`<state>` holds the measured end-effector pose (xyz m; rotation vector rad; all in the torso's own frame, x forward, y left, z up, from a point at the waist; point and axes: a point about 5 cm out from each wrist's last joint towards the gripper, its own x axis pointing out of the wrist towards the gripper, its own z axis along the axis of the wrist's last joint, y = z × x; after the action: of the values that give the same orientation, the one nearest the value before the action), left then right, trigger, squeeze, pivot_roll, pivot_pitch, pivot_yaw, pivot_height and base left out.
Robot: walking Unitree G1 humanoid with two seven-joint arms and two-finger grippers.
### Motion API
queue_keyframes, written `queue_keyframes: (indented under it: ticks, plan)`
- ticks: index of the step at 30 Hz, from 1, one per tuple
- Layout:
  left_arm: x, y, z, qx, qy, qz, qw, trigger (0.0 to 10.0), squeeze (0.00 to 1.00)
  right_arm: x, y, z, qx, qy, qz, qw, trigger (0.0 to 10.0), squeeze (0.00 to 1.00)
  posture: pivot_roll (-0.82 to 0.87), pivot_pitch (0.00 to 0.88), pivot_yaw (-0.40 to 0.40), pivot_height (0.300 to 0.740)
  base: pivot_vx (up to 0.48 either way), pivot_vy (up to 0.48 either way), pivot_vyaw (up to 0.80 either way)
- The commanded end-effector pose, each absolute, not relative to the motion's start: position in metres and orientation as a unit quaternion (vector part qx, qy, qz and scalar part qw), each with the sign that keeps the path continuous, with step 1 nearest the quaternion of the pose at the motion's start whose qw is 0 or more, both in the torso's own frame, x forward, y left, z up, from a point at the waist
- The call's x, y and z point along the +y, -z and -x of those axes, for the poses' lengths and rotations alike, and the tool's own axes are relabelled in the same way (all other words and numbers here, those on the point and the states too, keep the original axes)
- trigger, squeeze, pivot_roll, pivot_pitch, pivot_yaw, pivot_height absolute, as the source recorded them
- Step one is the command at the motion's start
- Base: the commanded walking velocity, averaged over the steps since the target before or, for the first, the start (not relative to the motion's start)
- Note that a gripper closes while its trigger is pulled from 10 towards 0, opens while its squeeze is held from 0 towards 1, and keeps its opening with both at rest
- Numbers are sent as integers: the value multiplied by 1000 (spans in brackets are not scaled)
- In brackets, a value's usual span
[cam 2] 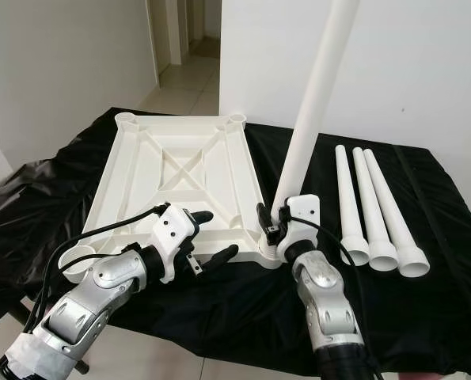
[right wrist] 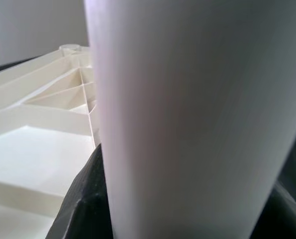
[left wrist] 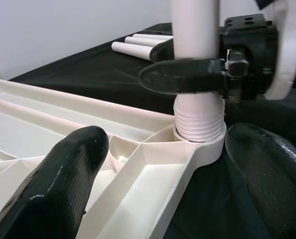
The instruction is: Building children table
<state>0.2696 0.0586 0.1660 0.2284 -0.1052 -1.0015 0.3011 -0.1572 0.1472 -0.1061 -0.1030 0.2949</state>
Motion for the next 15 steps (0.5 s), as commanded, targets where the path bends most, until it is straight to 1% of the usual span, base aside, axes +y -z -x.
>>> queue_keyframes:
  ticks: [1, 4, 5, 15]
  plan:
    - [59, -169, -267, -49, 499, -114, 858, 10000, 0, -158, -124, -292, -8, -159, 79, 984, 10000, 0, 23, 26, -4, 740, 0, 0, 0]
    - [59, -169, -267, -49, 499, -113, 858, 10000, 0, -157, -124, -288, -16, -169, 87, 982, 10000, 0, 23, 34, -3, 740, 0, 0, 0]
    - [60, -169, -267, -49, 498, -112, 859, 10000, 0, -156, -123, -283, -26, -185, 95, 978, 10000, 0, 21, 38, 0, 740, 0, 0, 0]
    - [61, -171, -268, -49, 499, -111, 858, 10000, 0, -156, -124, -277, -45, -202, 104, 973, 10000, 0, 18, 46, 10, 740, 0, 0, 0]
